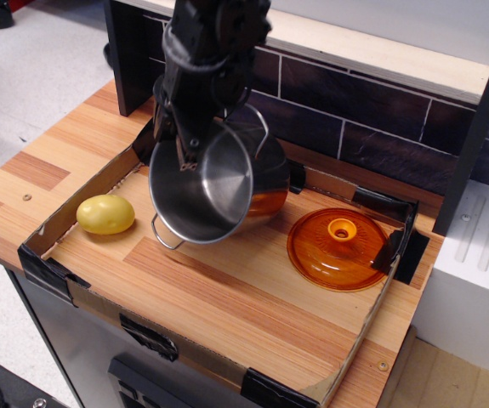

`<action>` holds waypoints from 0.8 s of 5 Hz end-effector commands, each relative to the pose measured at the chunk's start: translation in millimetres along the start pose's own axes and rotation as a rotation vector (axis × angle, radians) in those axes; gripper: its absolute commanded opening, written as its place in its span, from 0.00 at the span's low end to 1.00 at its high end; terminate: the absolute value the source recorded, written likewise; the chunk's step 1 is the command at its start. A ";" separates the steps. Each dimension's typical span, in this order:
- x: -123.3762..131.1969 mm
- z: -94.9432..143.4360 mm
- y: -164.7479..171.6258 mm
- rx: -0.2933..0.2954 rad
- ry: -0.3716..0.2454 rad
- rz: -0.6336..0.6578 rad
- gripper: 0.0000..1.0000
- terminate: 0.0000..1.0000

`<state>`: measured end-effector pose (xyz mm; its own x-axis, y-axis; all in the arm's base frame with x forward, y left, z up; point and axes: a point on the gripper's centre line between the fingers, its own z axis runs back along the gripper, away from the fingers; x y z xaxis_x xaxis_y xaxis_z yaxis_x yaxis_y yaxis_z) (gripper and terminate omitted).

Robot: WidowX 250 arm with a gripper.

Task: Upright metal pot

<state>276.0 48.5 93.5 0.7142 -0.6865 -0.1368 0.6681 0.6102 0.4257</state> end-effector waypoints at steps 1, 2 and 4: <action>0.5 10.6 18.5 -0.203 0.223 0.138 0.00 0.00; 1.6 -1.9 16.9 -0.281 0.279 0.206 0.00 0.00; -2.6 -21.2 10.5 -0.328 0.345 0.297 1.00 0.00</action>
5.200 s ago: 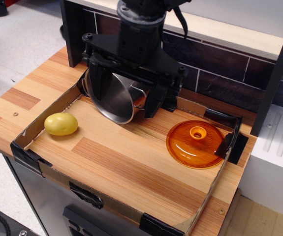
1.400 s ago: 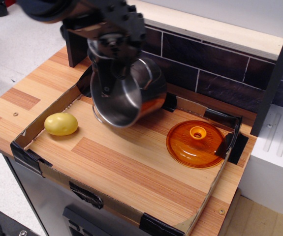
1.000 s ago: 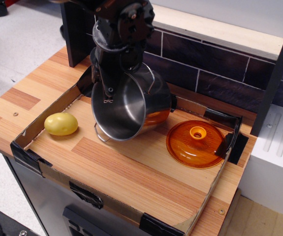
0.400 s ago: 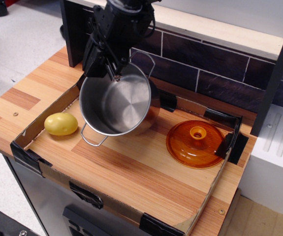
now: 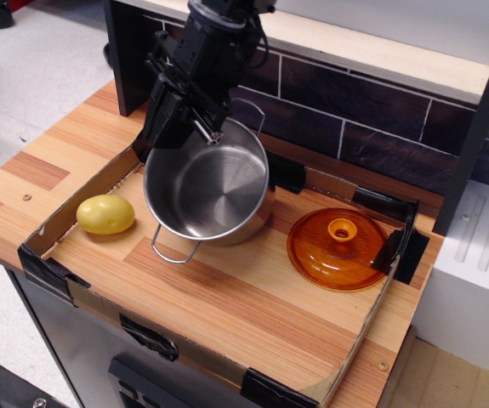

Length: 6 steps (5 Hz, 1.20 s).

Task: Upright metal pot

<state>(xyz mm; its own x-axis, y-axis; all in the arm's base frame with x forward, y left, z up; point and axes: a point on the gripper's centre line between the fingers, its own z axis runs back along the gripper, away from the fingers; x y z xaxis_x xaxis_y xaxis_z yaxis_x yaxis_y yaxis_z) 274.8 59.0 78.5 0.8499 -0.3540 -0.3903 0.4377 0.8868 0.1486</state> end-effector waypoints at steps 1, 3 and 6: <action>7.4 2.1 11.1 0.099 -0.081 0.013 1.00 0.00; 9.3 9.7 15.9 0.162 -0.146 -0.004 1.00 0.00; -24.3 86.6 6.7 0.065 -0.510 -0.059 1.00 0.00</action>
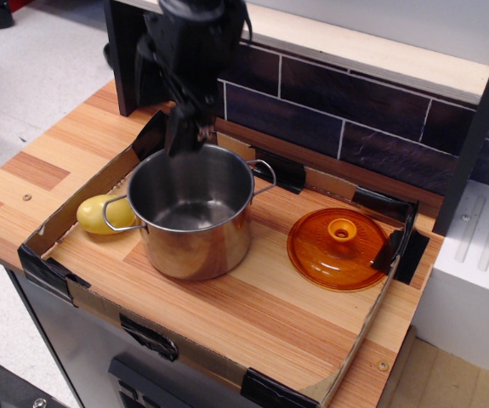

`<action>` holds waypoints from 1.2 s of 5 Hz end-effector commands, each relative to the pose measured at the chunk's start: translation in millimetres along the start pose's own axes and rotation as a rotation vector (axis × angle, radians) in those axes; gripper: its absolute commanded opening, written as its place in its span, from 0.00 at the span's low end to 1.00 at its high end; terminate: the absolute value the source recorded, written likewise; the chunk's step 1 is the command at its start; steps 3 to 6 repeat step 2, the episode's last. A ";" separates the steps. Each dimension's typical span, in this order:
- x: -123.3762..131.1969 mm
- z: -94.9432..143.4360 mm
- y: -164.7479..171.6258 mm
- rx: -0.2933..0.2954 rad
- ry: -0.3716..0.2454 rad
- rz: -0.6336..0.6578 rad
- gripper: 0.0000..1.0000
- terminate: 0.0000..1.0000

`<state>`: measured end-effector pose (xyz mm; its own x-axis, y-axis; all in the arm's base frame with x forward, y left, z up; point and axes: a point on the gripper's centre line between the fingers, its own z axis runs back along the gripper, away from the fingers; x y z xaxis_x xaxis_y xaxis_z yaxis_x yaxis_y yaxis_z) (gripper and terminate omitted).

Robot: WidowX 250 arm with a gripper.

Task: Upright metal pot

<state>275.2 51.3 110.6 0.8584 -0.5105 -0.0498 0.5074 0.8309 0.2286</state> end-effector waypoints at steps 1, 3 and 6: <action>3.5 86.5 25.8 -0.051 -0.201 0.069 1.00 0.00; 3.5 86.5 25.8 -0.051 -0.201 0.069 1.00 1.00; 3.5 86.5 25.8 -0.051 -0.201 0.069 1.00 1.00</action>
